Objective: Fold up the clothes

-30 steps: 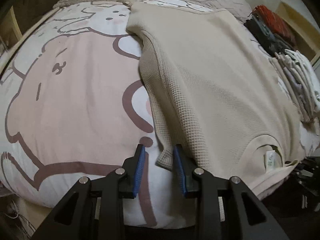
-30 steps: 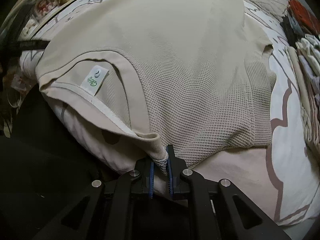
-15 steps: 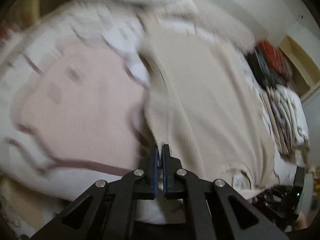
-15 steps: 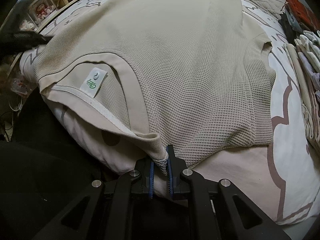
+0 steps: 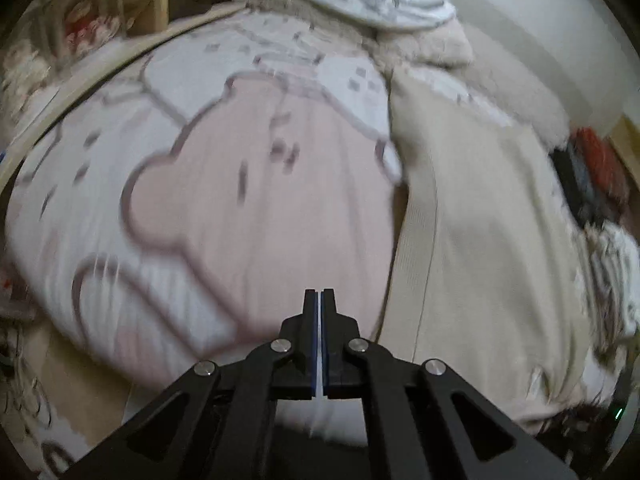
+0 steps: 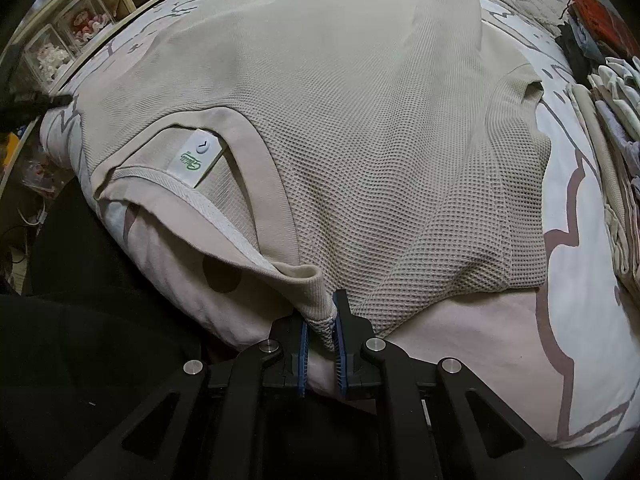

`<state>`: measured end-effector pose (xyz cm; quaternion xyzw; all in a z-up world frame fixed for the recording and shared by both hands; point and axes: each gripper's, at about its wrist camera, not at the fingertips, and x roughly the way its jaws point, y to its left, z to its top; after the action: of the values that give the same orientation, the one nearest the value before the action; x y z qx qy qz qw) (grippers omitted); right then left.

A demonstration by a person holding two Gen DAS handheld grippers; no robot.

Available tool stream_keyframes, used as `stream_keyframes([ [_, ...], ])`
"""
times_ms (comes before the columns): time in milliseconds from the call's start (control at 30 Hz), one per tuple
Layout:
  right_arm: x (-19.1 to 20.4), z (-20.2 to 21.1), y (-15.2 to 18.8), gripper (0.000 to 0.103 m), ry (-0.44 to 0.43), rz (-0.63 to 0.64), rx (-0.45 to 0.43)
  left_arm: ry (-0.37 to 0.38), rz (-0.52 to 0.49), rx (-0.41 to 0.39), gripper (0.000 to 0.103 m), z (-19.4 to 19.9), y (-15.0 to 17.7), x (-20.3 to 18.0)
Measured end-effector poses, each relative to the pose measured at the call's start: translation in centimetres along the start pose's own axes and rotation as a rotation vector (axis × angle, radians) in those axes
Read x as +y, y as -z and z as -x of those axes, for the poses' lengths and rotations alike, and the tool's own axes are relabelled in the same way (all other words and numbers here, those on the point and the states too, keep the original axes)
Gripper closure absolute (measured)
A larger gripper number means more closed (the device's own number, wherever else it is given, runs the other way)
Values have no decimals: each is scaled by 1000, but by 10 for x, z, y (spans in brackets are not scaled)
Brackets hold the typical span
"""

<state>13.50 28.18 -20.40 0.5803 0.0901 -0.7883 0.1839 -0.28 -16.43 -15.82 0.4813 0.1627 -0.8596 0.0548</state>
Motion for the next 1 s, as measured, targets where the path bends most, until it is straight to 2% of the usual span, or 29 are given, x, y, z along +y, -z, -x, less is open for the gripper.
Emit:
stream_keyframes([
  [33, 1, -2, 11, 92, -1, 0, 2, 14, -8, -19, 99, -3, -15, 0],
  [100, -1, -2, 5, 92, -4, -1, 7, 71, -35, -22, 82, -25, -52, -17],
  [133, -1, -2, 3, 92, -5, -2, 9, 89, -40, -20, 65, -32, -62, -23],
  [167, -7, -4, -8, 92, -6, -4, 13, 113, -54, -10, 53, -46, -76, -34],
  [200, -17, -9, -29, 92, -6, -5, 16, 137, -68, 1, 52, -61, -90, -44],
  [267, -14, -11, -33, 92, -2, -12, 23, 160, -94, 29, 52, -89, -113, -63],
  [400, -2, -18, -45, 92, 3, -25, 40, 84, -147, 116, 52, -148, -139, -91],
  [500, -4, -20, -46, 92, -3, -40, 55, 74, -165, 178, 53, -182, -148, -106],
  [533, -5, -20, -47, 92, -7, -46, 59, 75, -197, 160, 58, -183, -150, -114],
  [567, -5, -20, -47, 92, -11, -51, 61, 75, -231, 140, 86, -183, -153, -123],
  [600, -6, -21, -47, 92, -14, -56, 64, 76, -265, 119, 96, -183, -155, -132],
  [667, -8, -21, -47, 92, -23, -62, 69, 36, -384, 44, 96, -177, -155, -160],
  [767, -11, -23, -47, 92, -38, -68, 74, -66, -679, -89, 96, -165, -126, -219],
  [833, -13, -23, -46, 92, -52, -78, 74, -131, -922, -174, 96, -161, -85, -263],
  [900, -16, -24, -45, 92, -62, -89, 73, -95, -1037, -138, 92, -165, -54, -286],
  [933, -17, -24, -45, 92, -67, -93, 72, -75, -1093, -119, 86, -168, -39, -298],
  [967, -17, -24, -44, 92, -69, -95, 71, -44, -1105, -88, 77, -169, -30, -303],
  [1000, -17, -24, -44, 92, -70, -94, 70, -27, -1110, -91, 75, -166, -21, -307],
])
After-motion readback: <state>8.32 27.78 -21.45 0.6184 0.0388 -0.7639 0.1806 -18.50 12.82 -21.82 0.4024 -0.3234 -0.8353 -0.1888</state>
